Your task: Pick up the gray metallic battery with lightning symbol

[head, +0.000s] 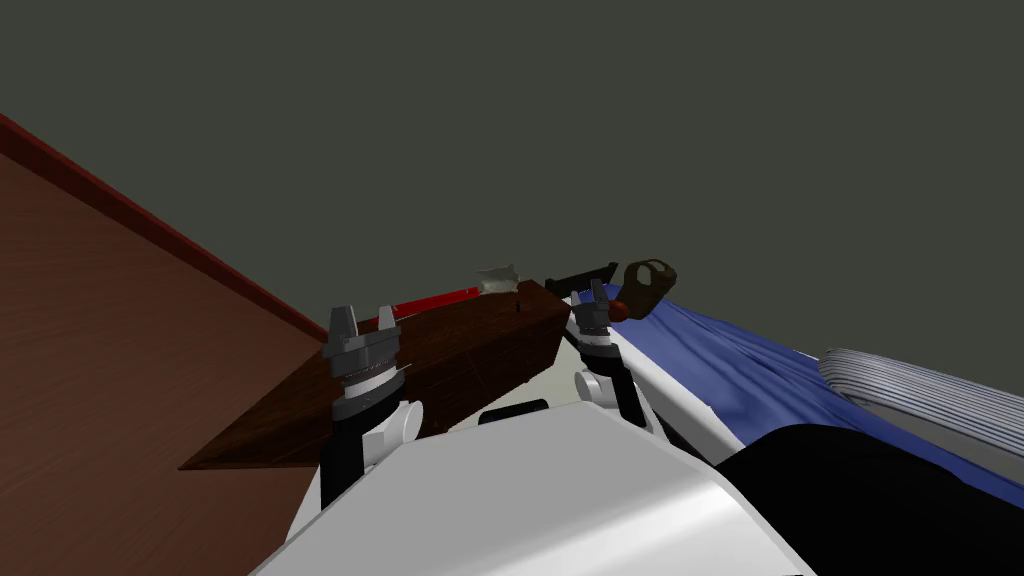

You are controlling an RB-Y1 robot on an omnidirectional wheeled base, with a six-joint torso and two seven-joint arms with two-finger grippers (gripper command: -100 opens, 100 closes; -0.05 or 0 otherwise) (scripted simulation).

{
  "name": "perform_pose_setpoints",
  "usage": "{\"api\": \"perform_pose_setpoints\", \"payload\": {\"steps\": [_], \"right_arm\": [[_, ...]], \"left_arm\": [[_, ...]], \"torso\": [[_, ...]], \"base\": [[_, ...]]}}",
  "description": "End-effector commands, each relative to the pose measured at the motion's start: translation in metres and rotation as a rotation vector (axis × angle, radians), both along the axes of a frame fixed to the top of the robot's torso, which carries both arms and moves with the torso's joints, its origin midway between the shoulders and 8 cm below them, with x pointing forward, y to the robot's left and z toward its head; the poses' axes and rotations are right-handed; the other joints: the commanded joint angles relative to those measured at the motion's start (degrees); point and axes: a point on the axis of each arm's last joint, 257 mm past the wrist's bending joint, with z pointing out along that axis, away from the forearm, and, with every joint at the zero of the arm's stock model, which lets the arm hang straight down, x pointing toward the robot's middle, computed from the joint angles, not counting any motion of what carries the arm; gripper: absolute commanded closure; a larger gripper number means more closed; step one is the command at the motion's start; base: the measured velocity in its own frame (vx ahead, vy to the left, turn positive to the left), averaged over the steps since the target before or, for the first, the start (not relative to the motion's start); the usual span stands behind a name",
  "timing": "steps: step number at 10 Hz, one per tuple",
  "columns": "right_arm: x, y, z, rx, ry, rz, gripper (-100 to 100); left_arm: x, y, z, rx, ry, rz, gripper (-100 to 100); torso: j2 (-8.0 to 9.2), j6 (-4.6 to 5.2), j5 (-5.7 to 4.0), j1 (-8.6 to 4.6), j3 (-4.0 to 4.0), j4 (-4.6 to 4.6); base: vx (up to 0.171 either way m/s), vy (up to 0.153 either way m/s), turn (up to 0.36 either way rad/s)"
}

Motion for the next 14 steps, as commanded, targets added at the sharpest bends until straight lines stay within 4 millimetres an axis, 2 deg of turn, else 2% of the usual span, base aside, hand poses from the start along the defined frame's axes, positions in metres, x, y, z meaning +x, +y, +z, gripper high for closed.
{"api": "perform_pose_setpoints", "payload": {"steps": [1,7,14], "right_arm": [[0.003,0.005,-0.003,-0.033,0.014,0.015,-100],[0.028,0.025,-0.037,-0.202,0.122,0.058,-100],[0.070,0.035,-0.104,-0.411,0.300,0.047,-100]], "left_arm": [[0.000,0.000,0.000,0.000,0.000,0.000,0],[0.000,0.000,0.000,0.000,0.000,0.000,0],[0.000,0.000,0.000,0.000,0.000,0.000,0]], "torso": [[0.00,0.00,0.00,0.00,0.00,0.00],[-0.04,-0.01,0.01,0.04,-0.03,-0.01],[-0.06,-0.01,0.02,0.08,-0.04,-0.02]], "base": [[0.001,0.003,0.023],[0.006,0.011,0.055],[0.011,0.021,0.096]]}}
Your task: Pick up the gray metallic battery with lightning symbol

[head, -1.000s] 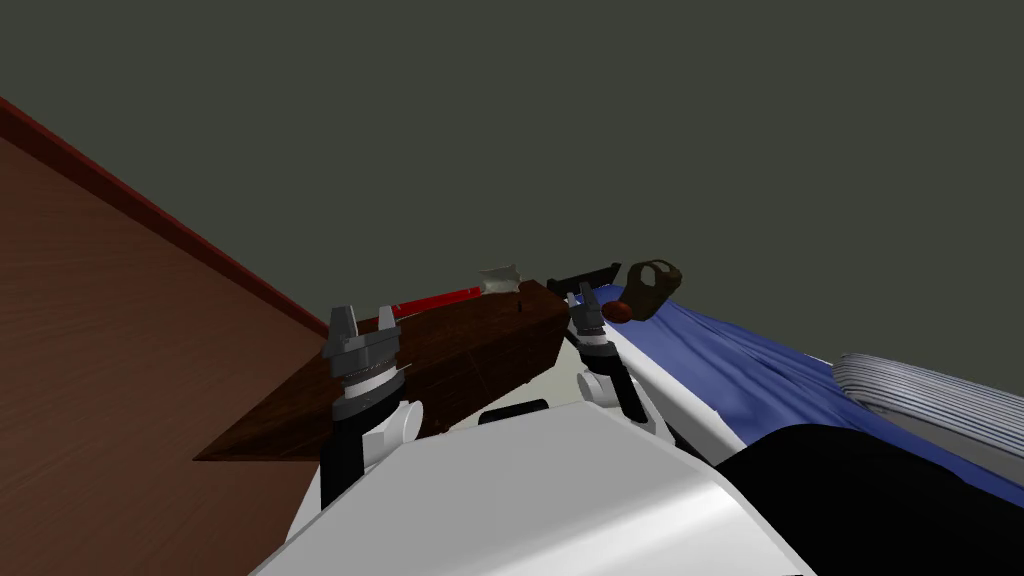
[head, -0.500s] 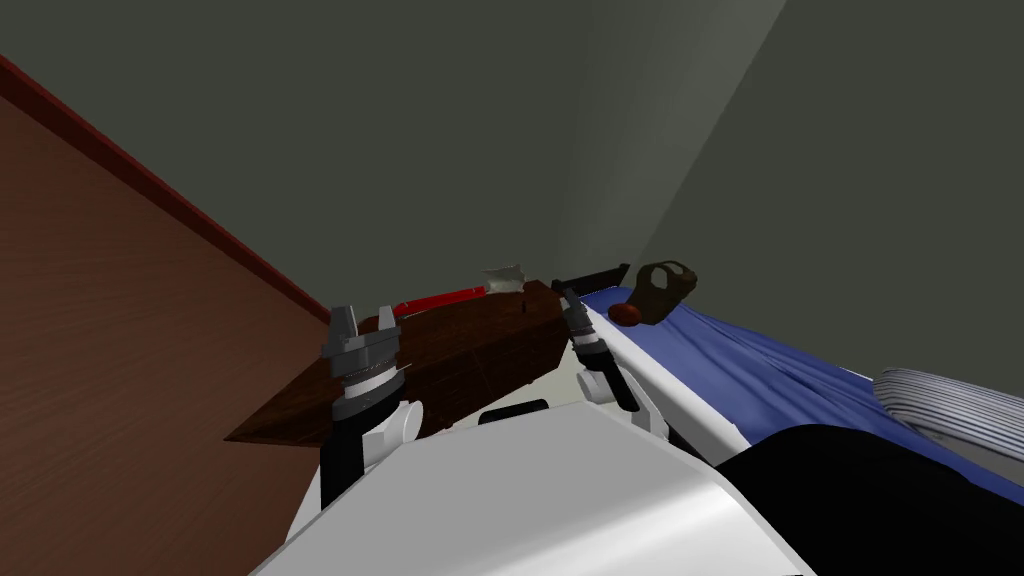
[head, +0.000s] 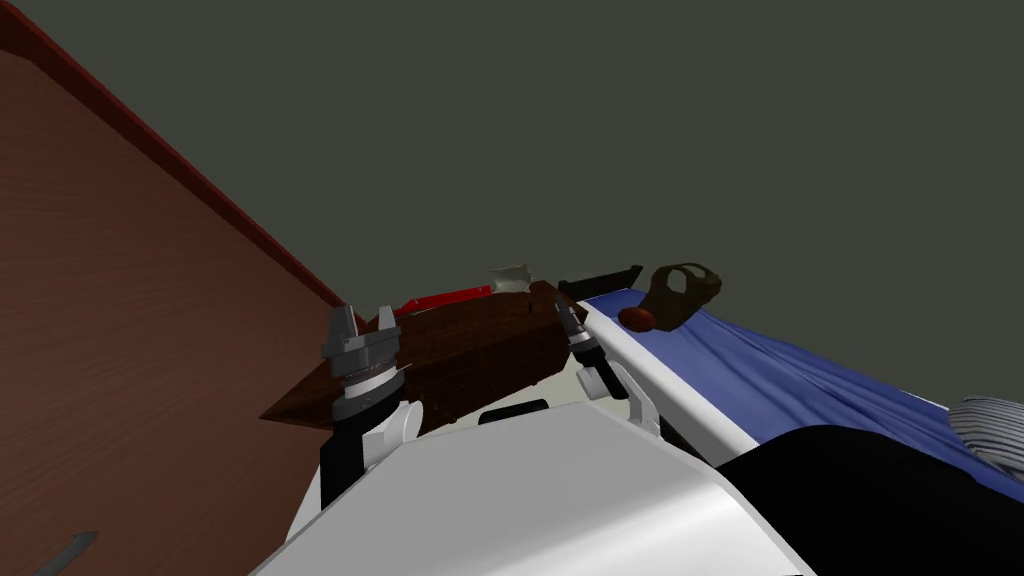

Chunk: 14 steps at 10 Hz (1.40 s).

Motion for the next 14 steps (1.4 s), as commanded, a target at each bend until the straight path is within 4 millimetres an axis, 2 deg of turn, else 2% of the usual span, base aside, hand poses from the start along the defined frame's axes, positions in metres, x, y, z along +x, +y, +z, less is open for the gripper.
{"api": "perform_pose_setpoints", "payload": {"steps": [1,8,9,12,13,14], "right_arm": [[0.009,0.000,-0.020,-0.056,0.043,-0.009,-100],[0.047,-0.014,-0.105,-0.335,0.231,-0.057,-100],[0.047,-0.014,-0.105,-0.335,0.231,-0.057,-100],[0.060,-0.031,-0.141,-0.478,0.309,-0.085,-100],[0.060,-0.032,-0.143,-0.478,0.313,-0.086,-100],[0.064,-0.040,-0.155,-0.529,0.340,-0.096,-100]], "left_arm": [[0.000,0.000,0.000,0.000,0.000,0.000,0],[0.000,0.000,0.000,0.000,0.000,0.000,0],[0.000,0.000,0.000,0.000,0.000,0.000,0],[0.000,0.000,0.000,0.000,0.000,0.000,0],[0.000,0.000,0.000,0.000,0.000,0.000,0],[0.000,0.000,0.000,0.000,0.000,0.000,0]], "torso": [[0.00,0.00,0.00,0.00,0.00,0.00],[-0.02,0.01,0.00,0.01,-0.01,0.00],[0.00,0.02,0.01,0.02,0.00,0.00],[0.02,0.01,0.00,0.01,0.01,0.00],[0.00,0.02,0.01,0.00,0.00,0.00],[0.01,0.04,0.00,-0.03,0.01,0.00]], "base": [[0.021,0.024,0.109],[0.016,0.024,0.124],[0.013,0.020,0.031],[0.015,0.022,0.119],[0.017,0.014,0.032],[0.011,0.014,0.082]]}}
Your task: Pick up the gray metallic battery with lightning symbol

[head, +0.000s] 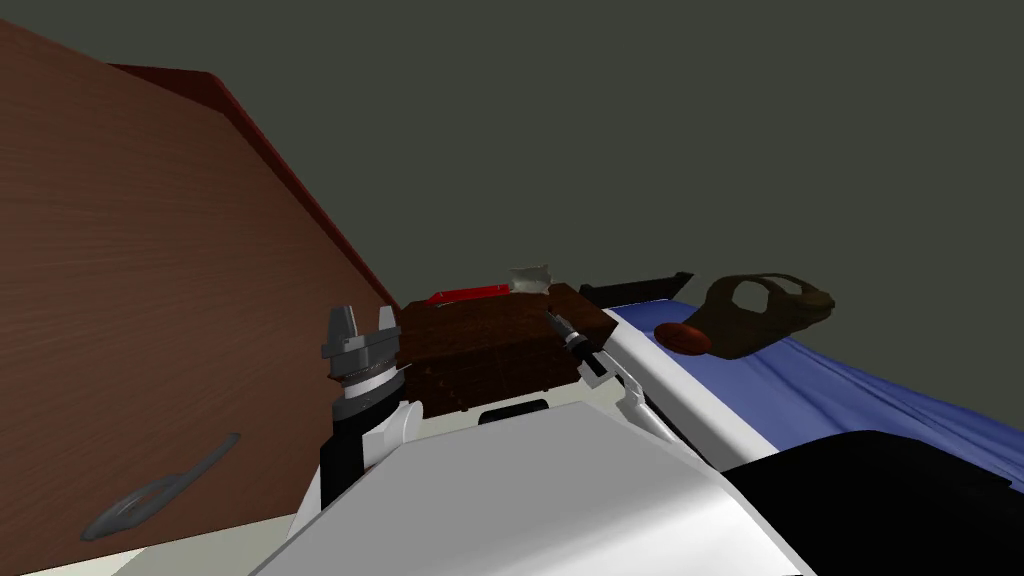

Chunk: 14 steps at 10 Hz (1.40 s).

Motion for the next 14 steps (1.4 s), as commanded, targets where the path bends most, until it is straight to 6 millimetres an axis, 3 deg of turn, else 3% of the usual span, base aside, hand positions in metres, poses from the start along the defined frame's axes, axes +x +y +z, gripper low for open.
{"api": "perform_pose_setpoints", "payload": {"steps": [1,7,12,13,14], "right_arm": [[0.005,-0.014,-0.017,-0.079,0.040,-0.015,-100],[0.020,-0.080,-0.066,-0.381,0.172,-0.078,-100],[0.026,-0.138,-0.081,-0.589,0.246,-0.130,-100],[0.026,-0.145,-0.082,-0.609,0.252,-0.135,-100],[0.026,-0.139,-0.081,-0.590,0.246,-0.131,-100]], "left_arm": [[0.000,0.000,0.000,0.000,0.000,0.000,0],[0.000,0.000,0.000,0.000,0.000,0.000,0],[0.000,0.000,0.000,0.000,0.000,0.000,0],[0.000,0.000,0.000,0.000,0.000,0.000,0],[0.000,0.000,0.000,0.000,0.000,0.000,0]], "torso": [[0.00,0.00,0.00,0.00,0.00,0.00],[-0.02,0.01,0.01,0.03,-0.01,0.00],[0.01,0.03,0.01,0.00,0.01,0.00],[0.01,0.02,0.01,0.00,0.01,0.01],[0.02,0.03,0.00,0.00,0.01,0.00]], "base": [[0.012,0.021,0.121],[0.020,0.021,0.117],[0.017,0.016,0.085],[0.011,0.011,0.074],[0.005,0.004,0.011]]}}
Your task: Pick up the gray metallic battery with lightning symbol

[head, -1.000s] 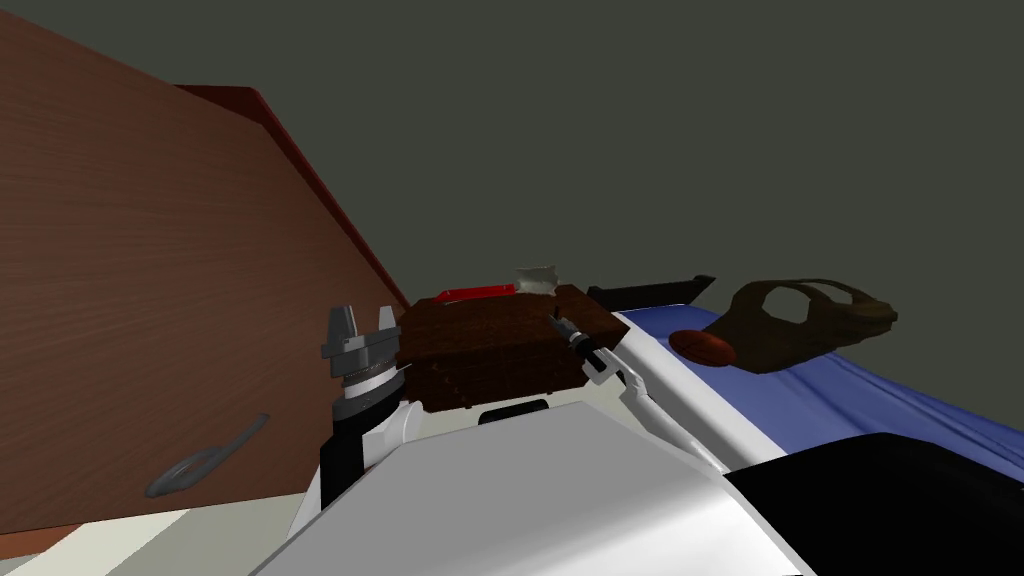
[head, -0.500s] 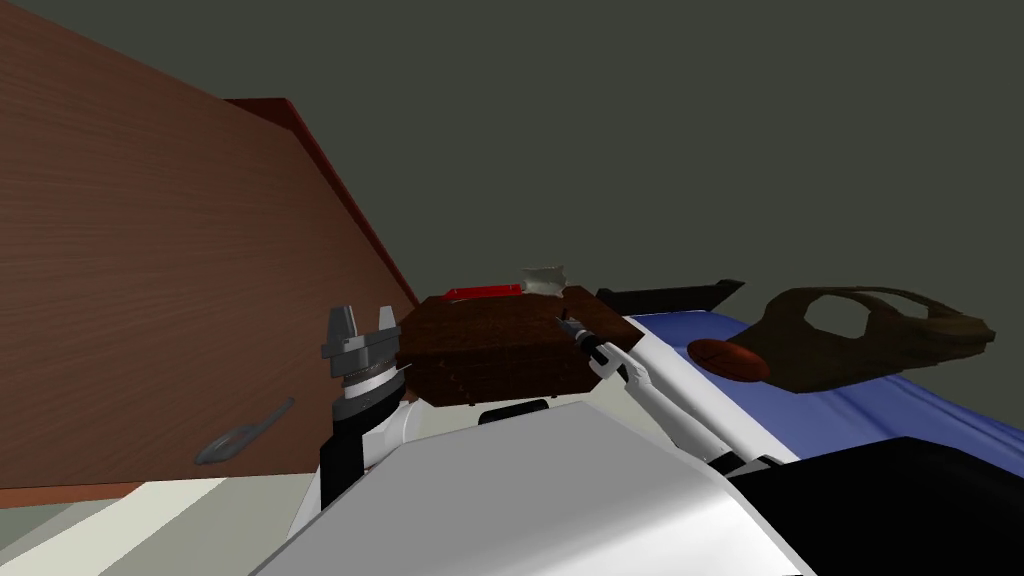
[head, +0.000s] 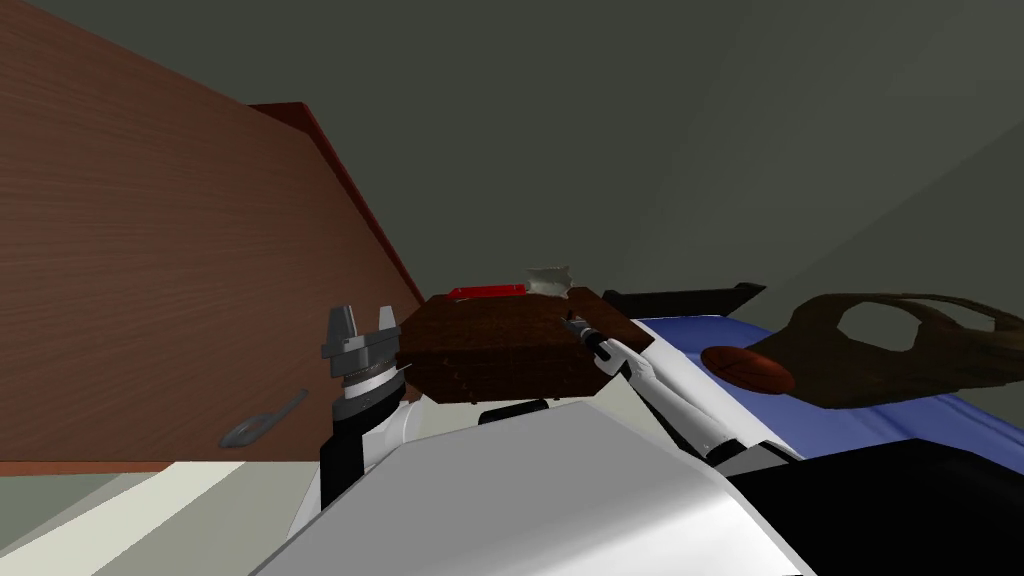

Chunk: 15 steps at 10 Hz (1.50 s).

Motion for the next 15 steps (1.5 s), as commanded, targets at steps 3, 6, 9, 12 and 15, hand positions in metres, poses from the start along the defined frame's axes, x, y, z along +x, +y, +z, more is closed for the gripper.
{"api": "perform_pose_setpoints", "payload": {"steps": [3,6,9,12,15], "right_arm": [[0.018,0.022,-0.010,0.020,-0.005,0.025,-100],[0.037,0.045,-0.021,0.036,-0.001,0.049,-100],[0.057,0.078,-0.023,0.054,-0.012,0.093,-100],[0.075,0.108,-0.028,0.062,-0.010,0.133,-100],[0.088,0.108,-0.021,0.058,-0.018,0.130,-100]], "left_arm": [[0.000,0.000,0.000,0.000,0.000,0.000,0],[0.000,0.000,0.000,0.000,0.000,0.000,0],[0.000,0.000,0.000,0.000,0.000,0.000,0],[0.000,0.000,0.000,0.000,0.000,0.000,0],[0.000,0.000,0.000,0.000,0.000,0.000,0]], "torso": [[0.05,0.08,-0.03,-0.09,0.02,0.00],[0.04,0.07,-0.04,-0.13,0.02,0.00],[0.06,0.06,-0.03,-0.09,0.03,0.01],[0.02,-0.02,0.00,-0.03,0.02,0.01],[0.04,-0.04,0.00,-0.02,0.03,0.02]], "base": [[-0.005,-0.013,-0.182],[-0.005,-0.022,-0.166],[-0.007,-0.016,-0.161],[-0.001,-0.013,-0.091],[-0.003,-0.009,-0.055]]}}
